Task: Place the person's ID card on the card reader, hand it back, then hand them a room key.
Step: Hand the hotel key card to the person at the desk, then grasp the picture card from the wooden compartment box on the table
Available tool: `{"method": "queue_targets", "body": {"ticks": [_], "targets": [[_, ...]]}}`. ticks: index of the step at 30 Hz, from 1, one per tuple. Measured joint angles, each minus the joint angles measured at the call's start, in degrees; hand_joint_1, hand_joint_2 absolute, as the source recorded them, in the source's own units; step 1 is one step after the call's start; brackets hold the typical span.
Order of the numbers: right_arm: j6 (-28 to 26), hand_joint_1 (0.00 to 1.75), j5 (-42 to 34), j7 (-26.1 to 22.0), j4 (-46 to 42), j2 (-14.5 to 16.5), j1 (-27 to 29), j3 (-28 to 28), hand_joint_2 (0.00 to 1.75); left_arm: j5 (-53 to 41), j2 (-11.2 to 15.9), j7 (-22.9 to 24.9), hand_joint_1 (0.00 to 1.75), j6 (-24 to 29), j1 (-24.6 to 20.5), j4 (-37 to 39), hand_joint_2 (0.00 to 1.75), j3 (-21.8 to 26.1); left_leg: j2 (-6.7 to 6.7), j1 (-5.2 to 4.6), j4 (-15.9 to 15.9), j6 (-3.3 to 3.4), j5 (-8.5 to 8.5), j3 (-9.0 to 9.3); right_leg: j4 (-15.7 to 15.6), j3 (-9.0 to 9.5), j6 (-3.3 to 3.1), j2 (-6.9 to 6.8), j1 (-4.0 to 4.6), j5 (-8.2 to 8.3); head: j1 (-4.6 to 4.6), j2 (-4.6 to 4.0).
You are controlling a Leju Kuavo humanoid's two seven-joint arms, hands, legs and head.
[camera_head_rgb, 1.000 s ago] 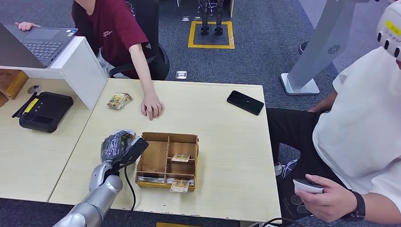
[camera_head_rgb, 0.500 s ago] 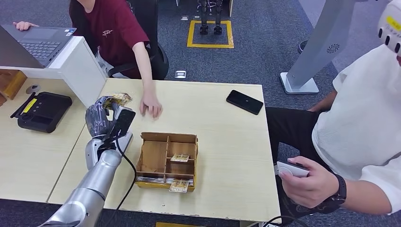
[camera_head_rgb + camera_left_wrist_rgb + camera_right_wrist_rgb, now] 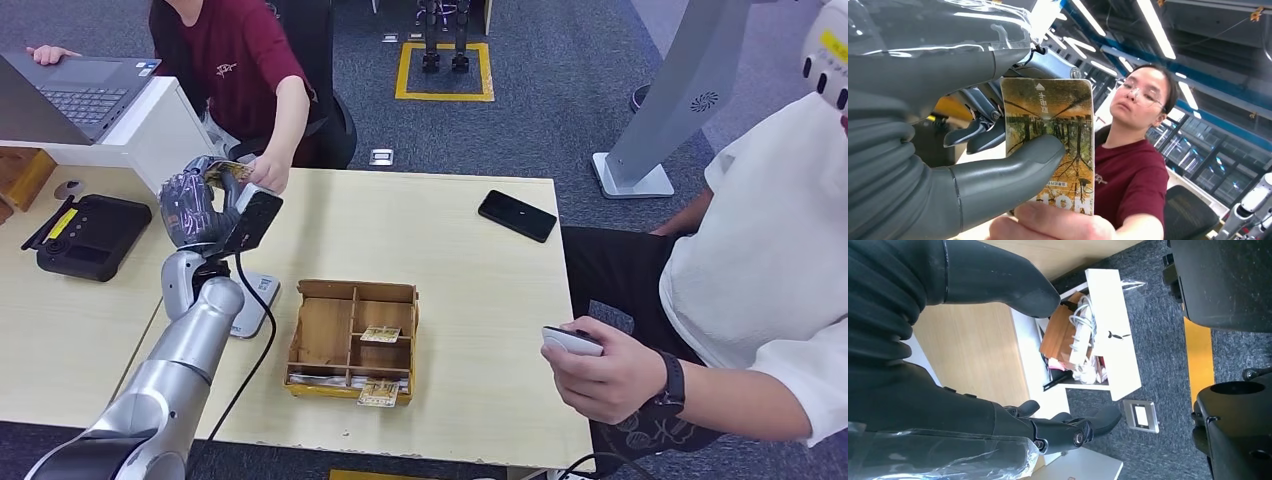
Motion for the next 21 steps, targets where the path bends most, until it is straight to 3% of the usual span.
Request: {"method": "queue_targets", "body": {"ticks": [4, 9, 21], "targets": [[0.31, 0.0, 0.04, -0.15, -0.01, 0.01, -0.07, 0.23, 1.75, -1.7, -0.01, -1.1, 0.0, 0.0, -0.95, 1.01, 1.75, 1.7, 0.03, 0.0, 0.0, 0.0, 0.0, 0.0, 0.0, 0.0, 0.0, 0.02, 0.0, 0.0, -0.01, 0.0], [0.39, 0.0, 0.03, -0.16, -0.01, 0.03, -0.09, 0.33, 1.75, -1.39, -0.02, -3.22, 0.0, 0.01, -1.19, 2.04, 1.75, 4.15, 0.05, 0.0, 0.0, 0.0, 0.0, 0.0, 0.0, -0.01, 0.0, 0.04, 0.0, 0.0, -0.01, 0.0], [0.74, 0.0, -0.66, 1.52, 0.19, 0.03, -0.08, 0.36, 1.75, 8.1, -1.05, -1.44, 0.0, -1.58, -1.18, 4.23, 1.75, 6.66, 0.08, 0.0, 0.0, 0.0, 0.0, 0.0, 0.0, -0.03, 0.0, 0.06, 0.01, 0.01, 0.0, 0.0]]}}
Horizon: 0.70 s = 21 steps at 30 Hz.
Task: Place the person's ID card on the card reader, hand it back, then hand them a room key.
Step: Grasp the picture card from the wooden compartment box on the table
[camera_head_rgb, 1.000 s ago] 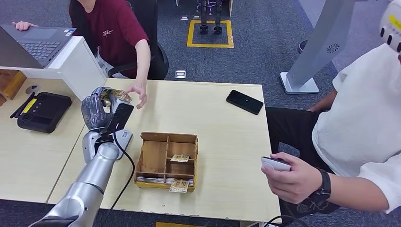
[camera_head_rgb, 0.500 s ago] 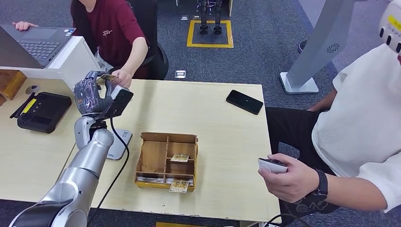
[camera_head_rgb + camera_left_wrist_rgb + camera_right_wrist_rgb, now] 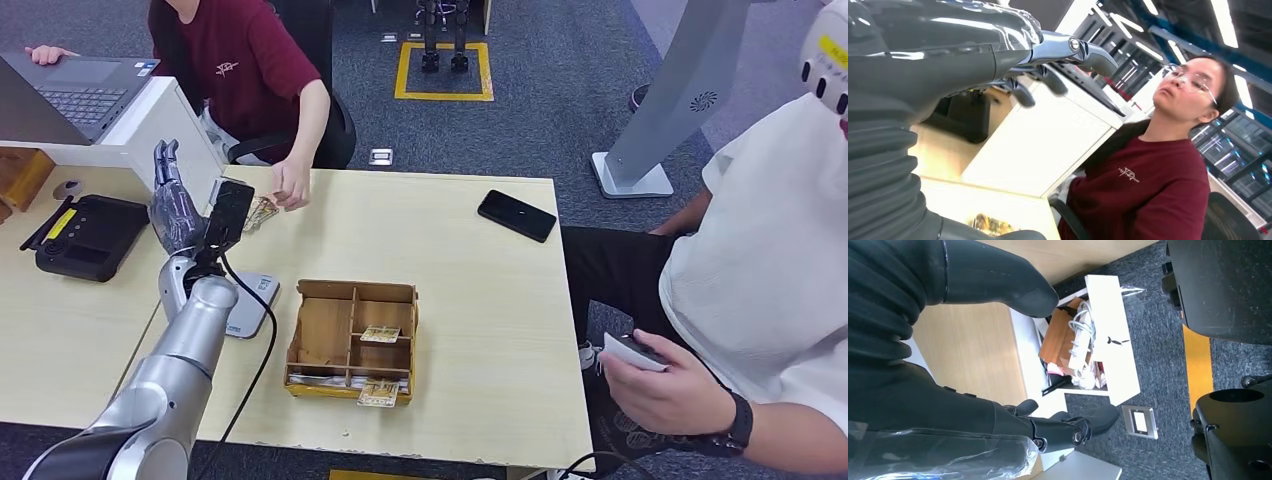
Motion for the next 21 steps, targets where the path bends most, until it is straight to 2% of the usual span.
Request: {"method": "queue_targets", "body": {"ticks": [5, 9, 12, 16, 21], "targets": [[0.25, 0.0, -0.43, 0.55, 0.12, 0.0, 0.0, 0.0, 1.75, 3.38, -0.14, -1.51, 0.0, -2.3, 0.86, -0.26, 1.75, -0.08, 0.03, 0.0, 0.0, 0.0, 0.0, 0.0, 0.0, -0.01, 0.0, 0.04, 0.0, 0.0, 0.0, 0.01], [0.15, 0.0, -0.74, 1.25, 0.16, 0.0, 0.02, 0.0, 1.75, 10.35, -0.24, -7.25, 0.0, -10.95, 4.76, -5.44, 1.75, -2.12, 0.14, 0.0, 0.0, 0.0, -0.01, 0.01, 0.0, -0.02, 0.0, 0.13, 0.0, 0.0, -0.01, 0.01], [-0.24, 0.0, -0.79, 1.62, 0.23, 0.0, 0.05, 0.0, 1.75, 13.51, -0.28, -7.92, 0.0, -15.69, 9.14, -12.9, 1.75, -6.07, 0.15, 0.0, 0.0, -0.01, -0.02, -0.01, -0.01, -0.03, 0.0, 0.13, 0.0, 0.0, -0.01, 0.01], [-0.34, 0.0, -0.78, 1.87, 0.32, 0.0, 0.13, 0.0, 1.75, 15.03, -0.13, -7.16, 0.0, -17.35, 12.25, -19.75, 1.75, -9.77, 0.14, 0.0, 0.0, -0.01, -0.03, -0.03, -0.01, -0.05, 0.0, 0.12, 0.0, 0.0, 0.01, 0.01], [-0.34, 0.0, -0.79, 1.9, 0.34, 0.0, 0.15, 0.0, 1.75, 15.99, 0.26, -7.15, 0.0, -18.4, 13.65, -23.76, 1.75, -11.92, 0.15, 0.01, 0.0, -0.01, -0.02, -0.01, -0.01, -0.06, 0.01, 0.13, 0.01, 0.02, 0.0, 0.0]]}}
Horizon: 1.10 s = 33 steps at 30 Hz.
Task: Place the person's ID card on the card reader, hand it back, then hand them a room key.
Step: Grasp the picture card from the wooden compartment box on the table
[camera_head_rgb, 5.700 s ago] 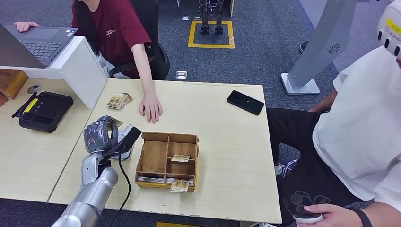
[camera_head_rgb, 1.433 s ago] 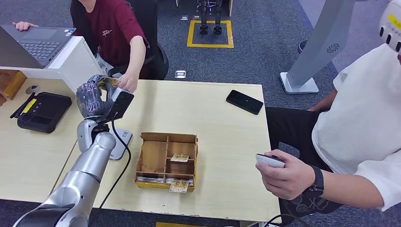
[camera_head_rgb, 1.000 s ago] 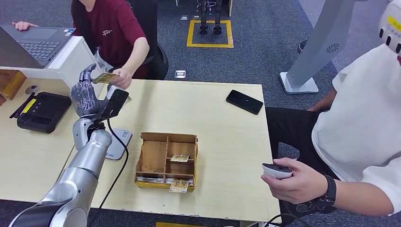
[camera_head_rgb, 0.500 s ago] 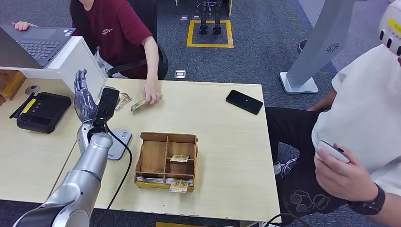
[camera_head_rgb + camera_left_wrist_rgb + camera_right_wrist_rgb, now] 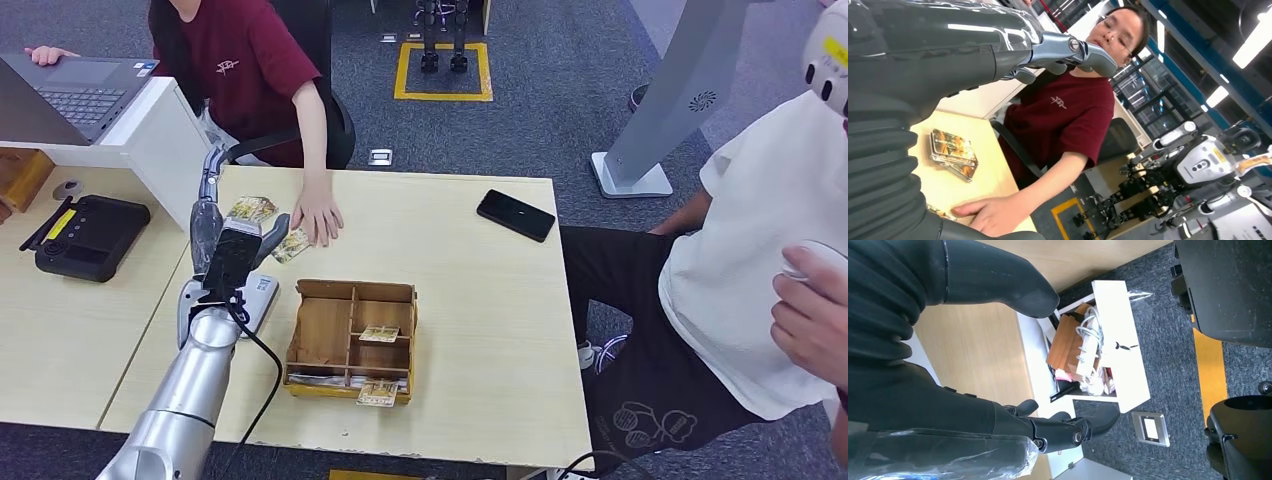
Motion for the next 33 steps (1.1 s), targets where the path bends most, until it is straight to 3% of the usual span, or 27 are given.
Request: {"method": "queue_targets", "body": {"ticks": [6, 11, 13, 17, 20, 25, 33], "targets": [[0.06, 0.0, -0.01, 0.04, 0.02, 0.0, 0.01, 0.0, 1.75, 3.48, 1.36, -0.78, 0.0, -7.06, 1.35, -6.1, 1.75, -3.91, 0.02, 0.03, 0.0, 0.0, 0.0, -0.01, 0.01, -0.01, -0.01, 0.01, 0.03, 0.01, 0.0, 0.01], [0.09, 0.0, -0.4, 0.04, 0.1, 0.0, 0.02, 0.0, 1.75, 1.4, 4.19, -0.76, 0.0, -11.77, 3.48, -13.52, 1.75, -9.56, 0.02, 0.03, -0.01, -0.01, -0.01, -0.02, 0.0, -0.01, -0.01, 0.01, 0.03, 0.0, -0.01, 0.01], [0.29, 0.0, -0.73, 0.06, 0.2, 0.0, 0.02, 0.0, 1.75, -4.21, 5.57, -0.29, 0.0, -10.21, 4.81, -15.8, 1.75, -12.47, 0.02, 0.02, -0.01, 0.0, -0.01, -0.02, 0.0, -0.02, 0.0, 0.01, 0.03, 0.0, 0.0, 0.01], [1.07, 0.0, -1.4, 0.13, 0.27, 0.0, 0.02, 0.0, 1.75, -21.42, 7.92, 3.73, 0.0, -0.05, 7.16, -17.12, 1.75, -19.18, 0.02, 0.02, -0.01, 0.0, -0.01, -0.02, -0.01, -0.04, 0.0, 0.01, 0.03, 0.0, 0.0, 0.01], [1.09, 0.0, -1.57, 0.14, 0.28, 0.0, 0.02, 0.0, 1.75, -26.78, 9.2, 5.49, 0.0, 4.77, 8.23, -17.12, 1.75, -23.26, 0.04, 0.02, -0.01, -0.01, -0.01, -0.02, 0.0, -0.04, -0.01, 0.02, 0.03, 0.01, 0.0, 0.0], [1.09, 0.0, -1.37, 0.03, 0.28, 0.0, 0.02, 0.0, 1.75, -21.8, 11.38, 3.72, 0.0, 2.89, 9.31, -17.4, 1.75, -26.8, 0.08, 0.04, -0.01, -0.01, -0.01, -0.01, 0.0, -0.05, -0.02, 0.06, 0.04, 0.01, -0.01, 0.01], [1.1, 0.0, -1.0, -0.05, 0.33, 0.0, 0.02, 0.0, 1.75, -18.54, 13.29, 2.15, 0.0, 0.89, 10.15, -18.98, 1.75, -27.98, 0.11, 0.06, -0.01, -0.01, -0.01, -0.02, 0.0, -0.06, -0.02, 0.1, 0.06, 0.01, 0.01, 0.0]]}}
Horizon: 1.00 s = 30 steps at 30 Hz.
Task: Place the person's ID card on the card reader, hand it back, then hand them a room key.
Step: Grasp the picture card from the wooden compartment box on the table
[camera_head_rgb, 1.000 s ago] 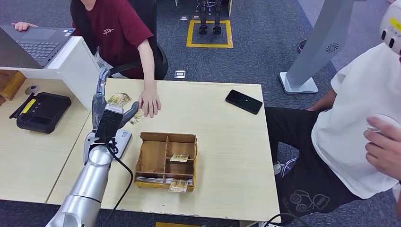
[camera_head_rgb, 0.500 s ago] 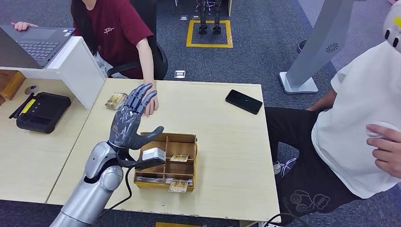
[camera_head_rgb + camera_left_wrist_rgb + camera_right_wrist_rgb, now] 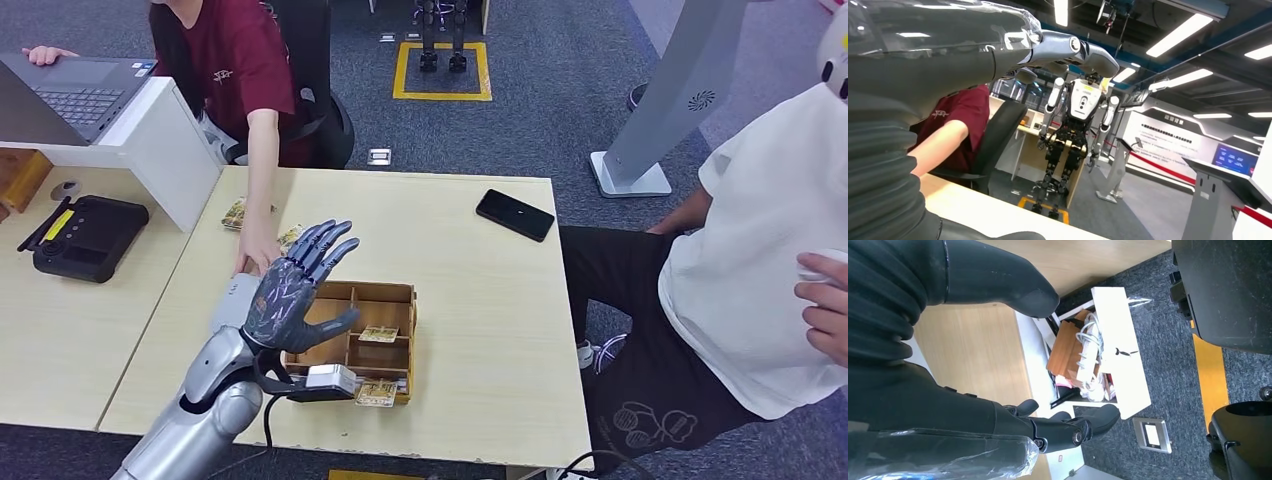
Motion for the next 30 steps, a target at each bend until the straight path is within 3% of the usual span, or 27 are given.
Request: {"method": "queue_targets", "body": {"ticks": [11, 17, 30], "targets": [[0.05, 0.0, 0.13, -0.07, 0.0, 0.0, 0.01, 0.0, 1.75, 1.34, 0.6, -2.61, 0.0, -2.61, 0.45, -2.05, 1.75, -0.51, 0.0, 0.0, 0.0, 0.0, 0.0, 0.0, 0.0, 0.0, 0.0, 0.0, 0.0, 0.0, -0.01, 0.01], [0.07, 0.0, 0.07, -0.03, 0.0, 0.0, 0.01, 0.0, 1.75, 0.21, 2.48, -2.25, 0.0, -3.6, 1.11, -2.55, 1.75, -0.68, 0.01, 0.01, -0.01, 0.0, 0.0, 0.0, 0.01, 0.0, 0.0, 0.0, 0.0, 0.0, -0.01, 0.0], [0.19, 0.0, -0.05, 0.15, 0.02, 0.0, 0.01, 0.0, 1.75, -1.65, 4.18, -2.14, 0.0, -2.06, 3.49, -3.6, 1.75, -1.72, 0.03, 0.0, -0.01, 0.0, 0.0, 0.0, 0.0, -0.01, 0.0, 0.02, 0.0, 0.0, -0.01, 0.0]]}}
